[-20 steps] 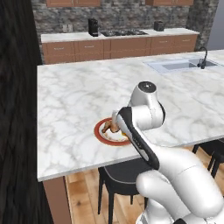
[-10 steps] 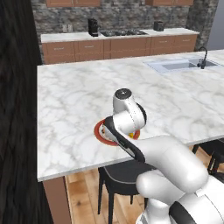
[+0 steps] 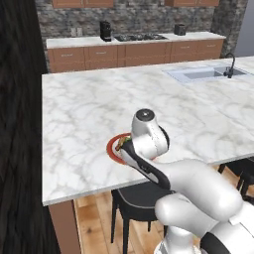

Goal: Take the cheese, chicken drumstick, and corn from the fridge and place them on the plate on the dining counter to create an appetizer plate.

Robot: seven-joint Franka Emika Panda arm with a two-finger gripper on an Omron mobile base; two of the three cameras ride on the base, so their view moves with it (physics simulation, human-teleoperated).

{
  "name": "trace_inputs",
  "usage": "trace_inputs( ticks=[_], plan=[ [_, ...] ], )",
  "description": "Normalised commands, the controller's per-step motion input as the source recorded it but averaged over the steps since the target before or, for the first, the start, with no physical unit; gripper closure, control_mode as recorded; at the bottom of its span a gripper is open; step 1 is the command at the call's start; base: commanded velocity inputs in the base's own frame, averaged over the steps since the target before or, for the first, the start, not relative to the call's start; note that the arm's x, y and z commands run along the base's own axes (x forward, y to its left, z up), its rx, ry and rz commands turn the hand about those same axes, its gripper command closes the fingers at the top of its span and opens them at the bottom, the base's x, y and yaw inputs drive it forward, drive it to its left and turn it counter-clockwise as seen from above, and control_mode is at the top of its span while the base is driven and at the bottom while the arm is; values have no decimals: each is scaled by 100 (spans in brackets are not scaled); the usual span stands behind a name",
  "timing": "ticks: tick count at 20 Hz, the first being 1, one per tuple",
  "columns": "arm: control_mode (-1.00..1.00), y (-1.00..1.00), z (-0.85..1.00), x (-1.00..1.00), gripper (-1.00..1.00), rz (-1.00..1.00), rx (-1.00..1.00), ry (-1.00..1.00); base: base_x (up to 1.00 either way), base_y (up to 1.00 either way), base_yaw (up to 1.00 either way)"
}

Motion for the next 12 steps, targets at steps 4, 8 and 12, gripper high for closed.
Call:
trace_inputs(
  ticks=[4, 8, 12],
  plan=[
    [-100, 0, -1, 24, 100, 8, 2, 11, 0, 0, 0],
    [-100, -3, -14, 48, 100, 0, 0, 0, 0, 0, 0],
    [-100, -5, -28, 41, 100, 0, 0, 0, 0, 0, 0]
  ],
)
